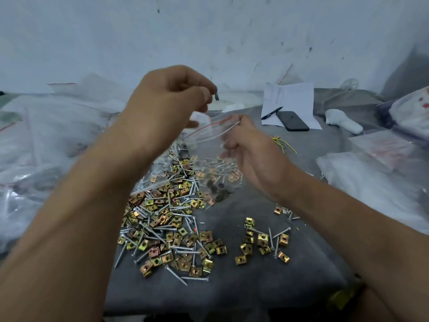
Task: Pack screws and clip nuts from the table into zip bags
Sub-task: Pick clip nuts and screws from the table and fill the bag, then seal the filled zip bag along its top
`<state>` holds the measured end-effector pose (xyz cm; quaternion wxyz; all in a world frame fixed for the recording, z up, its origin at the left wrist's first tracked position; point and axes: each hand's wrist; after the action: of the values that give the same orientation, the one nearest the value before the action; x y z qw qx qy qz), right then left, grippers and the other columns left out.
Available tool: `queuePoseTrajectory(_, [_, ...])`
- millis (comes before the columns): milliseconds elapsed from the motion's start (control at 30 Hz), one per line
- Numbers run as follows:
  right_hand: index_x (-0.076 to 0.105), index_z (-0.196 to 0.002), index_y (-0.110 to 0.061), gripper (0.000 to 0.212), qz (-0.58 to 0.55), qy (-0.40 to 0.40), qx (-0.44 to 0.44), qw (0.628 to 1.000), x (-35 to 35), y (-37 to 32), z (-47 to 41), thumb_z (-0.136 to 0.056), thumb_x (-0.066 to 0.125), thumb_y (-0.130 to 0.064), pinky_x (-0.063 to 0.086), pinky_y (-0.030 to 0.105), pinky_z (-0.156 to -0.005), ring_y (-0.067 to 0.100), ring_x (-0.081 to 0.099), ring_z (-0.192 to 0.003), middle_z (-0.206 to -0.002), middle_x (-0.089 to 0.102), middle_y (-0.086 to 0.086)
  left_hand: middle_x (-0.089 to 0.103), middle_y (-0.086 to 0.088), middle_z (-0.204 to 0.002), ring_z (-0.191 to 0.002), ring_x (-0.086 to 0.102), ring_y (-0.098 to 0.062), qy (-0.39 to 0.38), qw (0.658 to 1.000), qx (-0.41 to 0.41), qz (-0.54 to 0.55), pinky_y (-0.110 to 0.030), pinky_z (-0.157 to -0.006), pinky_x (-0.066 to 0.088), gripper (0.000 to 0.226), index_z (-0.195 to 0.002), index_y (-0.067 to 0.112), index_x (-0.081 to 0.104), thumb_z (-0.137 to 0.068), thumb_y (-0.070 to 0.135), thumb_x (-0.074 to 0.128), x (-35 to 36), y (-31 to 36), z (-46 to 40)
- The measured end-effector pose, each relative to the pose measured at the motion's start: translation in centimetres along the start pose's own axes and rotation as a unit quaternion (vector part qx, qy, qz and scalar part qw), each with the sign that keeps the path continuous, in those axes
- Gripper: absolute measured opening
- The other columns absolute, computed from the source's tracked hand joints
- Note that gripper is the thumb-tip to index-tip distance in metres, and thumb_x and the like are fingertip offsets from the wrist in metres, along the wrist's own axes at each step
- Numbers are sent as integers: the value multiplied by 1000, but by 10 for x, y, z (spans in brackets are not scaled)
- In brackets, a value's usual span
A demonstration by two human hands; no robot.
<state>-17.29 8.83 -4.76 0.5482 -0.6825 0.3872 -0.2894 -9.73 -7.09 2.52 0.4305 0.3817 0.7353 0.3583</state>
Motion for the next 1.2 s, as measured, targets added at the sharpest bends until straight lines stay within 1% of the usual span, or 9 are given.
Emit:
queuePoseTrajectory(67, [49,-108,-9,40,-47,40,-3,998,-1,-4,-4,-71,56,-22,43,49,-88,27,49,-96,-105,51,12,79,8,-102,-90,76,-8,-16,1000,-14,-4,-40,-79,62,28,-105,30,76,-92,53,65,6,-16,9])
queuePoseTrajectory(133, [51,-108,-8,33,-56,71,-15,996,-1,-7,-6,-77,51,-18,47,47,-84,28,51,-94,-104,51,14,79,10,-96,-80,75,-5,-29,999,-46,-2,-36,-74,59,37,-101,31,77,-89,66,69,18,-32,18])
queuePoseTrajectory(300, [53,-104,-16,15,-46,78,-48,995,-3,-12,-4,-89,54,-14,50,44,-85,26,48,-94,-104,50,11,79,-1,-78,-63,63,-7,55,991,-40,114,-19,-56,48,9,-95,19,84,-92,26,81,33,-48,16])
queuePoseTrajectory(467, [62,-107,-11,12,-11,108,-69,992,-10,-12,1,-106,51,-8,51,45,-90,11,54,-82,-88,57,-4,79,0,-79,-67,60,-11,74,982,-37,169,-21,-55,48,9,-92,22,86,-85,29,86,26,-49,6])
queuePoseTrajectory(567, [69,-101,-14,11,56,137,-91,985,-19,-13,4,-104,58,-12,57,35,-85,3,59,-76,-80,66,-13,78,0,-75,-64,58,-9,100,978,-38,179,-16,-53,46,8,-87,22,86,-82,27,88,26,-53,4])
queuePoseTrajectory(700, [77,-96,-21,3,107,154,-101,977,-31,-11,9,-94,74,-20,55,31,-82,11,63,-82,-84,71,-5,78,4,-73,-60,61,0,98,977,-31,186,-12,-55,46,7,-86,21,86,-80,23,89,29,-51,7])
queuePoseTrajectory(800, [78,-95,-21,4,153,167,-129,965,-36,-9,11,-92,77,-19,52,15,-74,-1,62,-76,-79,71,-14,79,4,-75,-61,63,3,97,979,-26,178,-10,-56,46,9,-87,21,86,-79,23,89,29,-52,6])
queuePoseTrajectory(1000, [76,-93,-25,4,177,174,-133,959,-42,-9,10,-92,77,-20,49,11,-71,-6,58,-71,-75,69,-19,74,-5,-71,-64,64,-11,93,983,-28,155,-26,-75,52,5,-82,24,86,-81,27,90,33,-48,1])
queuePoseTrajectory(1200, [76,-97,-18,4,187,185,-141,955,-49,-10,7,-94,75,-21,46,7,-68,-9,58,-71,-73,67,-23,77,-2,-78,-66,63,-11,42,983,-40,176,-12,-55,46,8,-85,21,86,-82,28,88,33,-49,0])
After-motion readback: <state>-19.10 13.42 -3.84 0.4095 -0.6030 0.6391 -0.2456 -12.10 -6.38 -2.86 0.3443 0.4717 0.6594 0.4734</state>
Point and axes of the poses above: each hand's wrist, its own z-axis away from the middle knuckle, its own x-axis out of the palm, y = z × x
